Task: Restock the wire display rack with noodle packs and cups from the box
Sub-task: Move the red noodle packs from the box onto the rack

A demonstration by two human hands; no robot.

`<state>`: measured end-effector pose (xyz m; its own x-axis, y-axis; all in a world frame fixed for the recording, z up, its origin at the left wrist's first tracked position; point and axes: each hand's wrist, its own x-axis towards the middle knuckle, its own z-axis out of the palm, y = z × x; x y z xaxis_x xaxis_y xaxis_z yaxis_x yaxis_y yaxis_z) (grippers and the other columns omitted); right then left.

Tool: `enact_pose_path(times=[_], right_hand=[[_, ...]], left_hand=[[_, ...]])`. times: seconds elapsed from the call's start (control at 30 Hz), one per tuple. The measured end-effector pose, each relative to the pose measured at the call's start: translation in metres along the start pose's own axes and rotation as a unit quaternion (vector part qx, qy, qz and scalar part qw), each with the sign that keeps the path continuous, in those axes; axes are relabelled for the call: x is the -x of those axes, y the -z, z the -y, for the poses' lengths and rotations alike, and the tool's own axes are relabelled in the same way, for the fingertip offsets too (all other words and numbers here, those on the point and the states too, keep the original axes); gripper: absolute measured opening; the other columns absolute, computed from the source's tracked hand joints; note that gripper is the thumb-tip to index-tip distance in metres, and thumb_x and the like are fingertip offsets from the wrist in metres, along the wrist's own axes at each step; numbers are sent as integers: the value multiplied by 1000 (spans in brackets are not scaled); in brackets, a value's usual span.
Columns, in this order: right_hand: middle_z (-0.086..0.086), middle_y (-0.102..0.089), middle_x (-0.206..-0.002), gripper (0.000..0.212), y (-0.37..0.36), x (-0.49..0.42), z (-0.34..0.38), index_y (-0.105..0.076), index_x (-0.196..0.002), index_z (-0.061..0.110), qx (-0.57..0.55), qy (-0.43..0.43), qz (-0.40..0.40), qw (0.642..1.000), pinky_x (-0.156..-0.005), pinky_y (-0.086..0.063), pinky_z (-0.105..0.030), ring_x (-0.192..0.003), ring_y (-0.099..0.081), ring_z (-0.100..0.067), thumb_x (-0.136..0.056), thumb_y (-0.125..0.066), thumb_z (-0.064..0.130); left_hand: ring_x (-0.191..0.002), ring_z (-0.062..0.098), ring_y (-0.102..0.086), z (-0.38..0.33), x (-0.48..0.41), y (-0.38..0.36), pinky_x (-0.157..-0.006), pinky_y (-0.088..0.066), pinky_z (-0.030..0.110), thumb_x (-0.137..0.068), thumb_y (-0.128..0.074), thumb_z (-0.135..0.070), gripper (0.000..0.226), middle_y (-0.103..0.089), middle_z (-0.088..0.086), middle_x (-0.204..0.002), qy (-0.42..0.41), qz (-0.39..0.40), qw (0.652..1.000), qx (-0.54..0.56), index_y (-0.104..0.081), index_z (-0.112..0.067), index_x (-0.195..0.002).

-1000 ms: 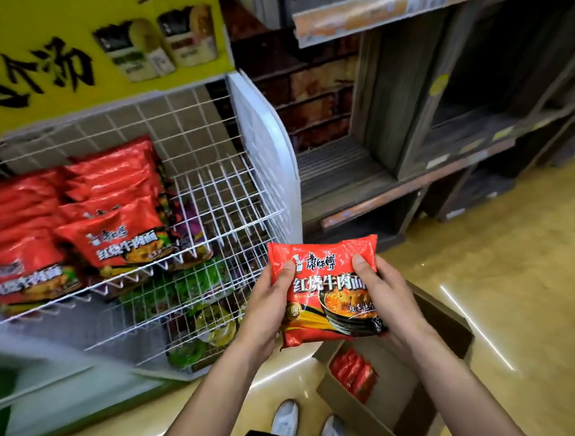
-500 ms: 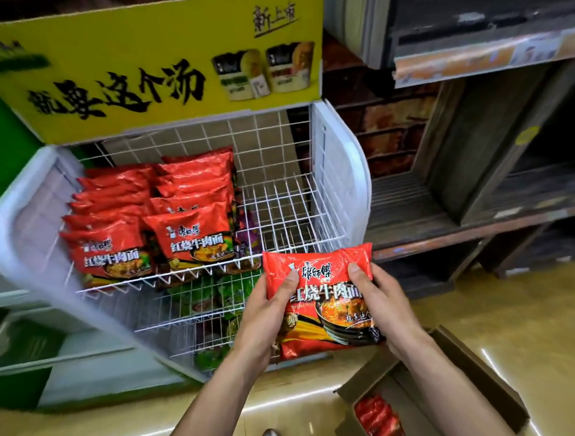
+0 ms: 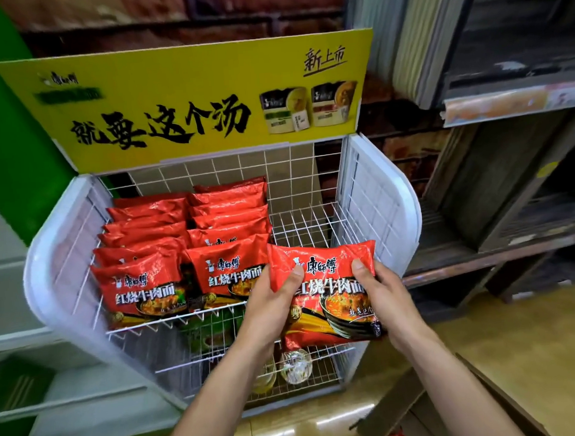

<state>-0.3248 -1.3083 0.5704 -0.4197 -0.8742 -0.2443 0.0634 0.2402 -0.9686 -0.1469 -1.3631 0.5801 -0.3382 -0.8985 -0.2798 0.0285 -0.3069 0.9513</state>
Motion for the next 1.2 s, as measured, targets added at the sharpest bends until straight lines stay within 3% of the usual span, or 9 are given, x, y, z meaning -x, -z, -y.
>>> enact_pose_path(times=[0.27,0.57,0.83,1.1,1.2], right_hand=[[4,-77,-104,31,-18,-8,15,-64,-118,29,2,22,-11,1000,-83,-58,-34,-92,-75,-13,-98,-55,50],[4,-77,-103,23,-21,-24,29,-64,-113,30,6,34,-18,999,-78,-57,-31,-91,-75,-13,-100,-53,45],[5,-77,-106,27,-12,-61,35,-66,-118,30,24,26,-29,999,-94,-57,-46,-97,-74,-17,-100,-55,47],[3,-74,-110,31,0,-113,45,-63,-125,27,29,20,-14,999,-87,-57,-35,-99,-72,-16,-101,-54,44],[4,-75,-111,30,-1,-136,46,-63,-126,28,37,16,7,999,-93,-56,-42,-100,-72,-17,-102,-53,44]], left_hand=[[-108,17,-71,-20,-12,15,-99,-55,48,-89,-67,-47,47,-73,-7,-118,-27,14,1000,-7,-56,-31,-132],[-108,15,-71,-27,-32,12,-99,-55,46,-94,-65,-45,37,-73,-8,-118,-46,9,999,-25,-57,-33,-128],[-110,13,-68,-35,-61,-4,-99,-55,44,-98,-62,-42,37,-69,-9,-122,-46,-14,998,-33,-56,-33,-133],[-110,15,-69,-37,-107,-27,-99,-54,48,-97,-63,-43,35,-70,-10,-121,-36,-55,997,-37,-56,-36,-130],[-114,15,-67,-36,-123,-30,-102,-53,48,-96,-63,-43,36,-69,-10,-124,-38,-77,996,-34,-56,-36,-131]])
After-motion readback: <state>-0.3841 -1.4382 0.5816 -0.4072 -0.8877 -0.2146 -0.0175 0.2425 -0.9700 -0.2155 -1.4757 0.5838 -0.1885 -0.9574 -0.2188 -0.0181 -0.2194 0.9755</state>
